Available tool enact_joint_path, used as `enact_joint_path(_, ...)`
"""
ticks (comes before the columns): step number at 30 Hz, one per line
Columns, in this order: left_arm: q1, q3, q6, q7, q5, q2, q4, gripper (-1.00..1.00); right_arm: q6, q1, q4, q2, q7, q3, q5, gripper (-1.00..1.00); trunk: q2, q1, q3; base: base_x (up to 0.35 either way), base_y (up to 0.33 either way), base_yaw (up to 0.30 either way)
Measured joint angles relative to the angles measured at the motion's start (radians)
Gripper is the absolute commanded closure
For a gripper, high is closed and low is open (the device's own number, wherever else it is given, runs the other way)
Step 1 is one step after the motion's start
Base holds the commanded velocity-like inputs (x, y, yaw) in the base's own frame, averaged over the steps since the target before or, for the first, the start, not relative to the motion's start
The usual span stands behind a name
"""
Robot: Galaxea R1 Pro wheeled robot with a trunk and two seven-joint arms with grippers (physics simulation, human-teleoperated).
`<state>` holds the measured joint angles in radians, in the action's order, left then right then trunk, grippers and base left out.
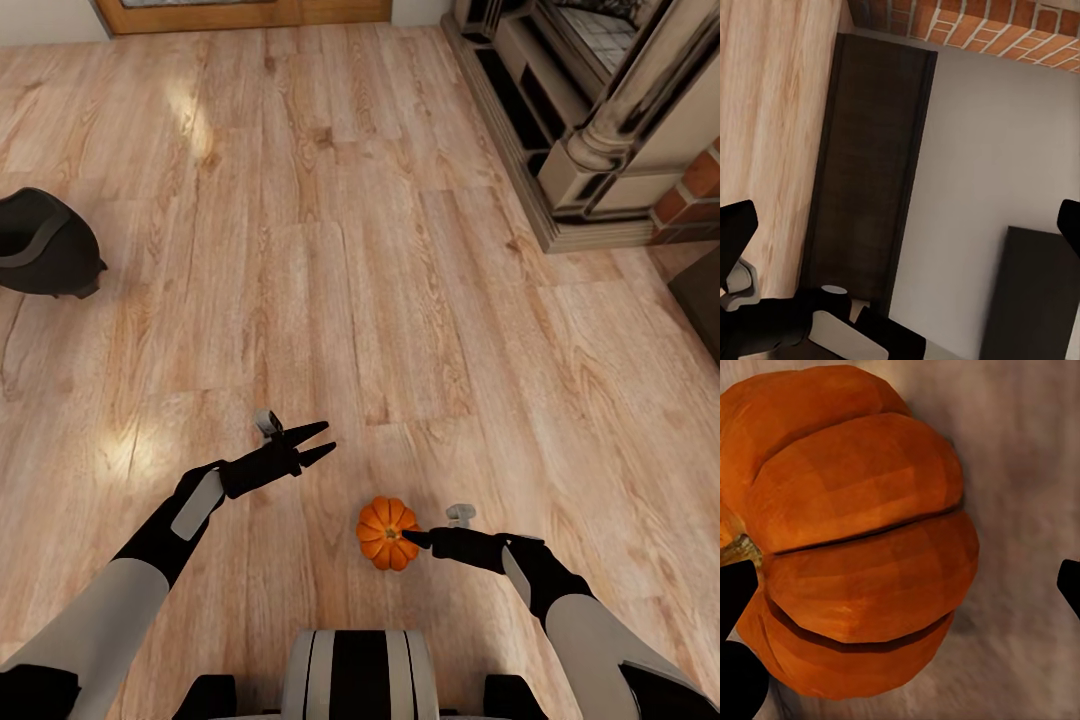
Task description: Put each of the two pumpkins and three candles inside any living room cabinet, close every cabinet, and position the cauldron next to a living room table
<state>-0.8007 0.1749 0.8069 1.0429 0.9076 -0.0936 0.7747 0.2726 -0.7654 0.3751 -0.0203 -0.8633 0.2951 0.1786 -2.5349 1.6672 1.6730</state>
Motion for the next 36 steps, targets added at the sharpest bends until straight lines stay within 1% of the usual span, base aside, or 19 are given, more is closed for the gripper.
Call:
enact_joint_path(20,0.0,0.0,0.0,0.0,0.0,0.0,0.0,-1.0,0.001,0.0,-0.001,0.002,0.006,0.0,0.001,-1.0,0.0,0.0,0.0,0.0,0.0,0.001)
enact_joint_path(25,0.0,0.0,0.0,0.0,0.0,0.0,0.0,-1.0,0.003,0.0,-0.001,0.003,0.009,0.002,0.0,-1.0,0.0,0.0,0.001,0.0,0.0,0.097)
enact_joint_path(36,0.0,0.0,0.0,0.0,0.0,0.0,0.0,-1.0,0.003,0.0,-0.001,0.003,0.01,0.006,-0.001,-1.0,0.0,0.0,0.002,0.0,0.0,0.026)
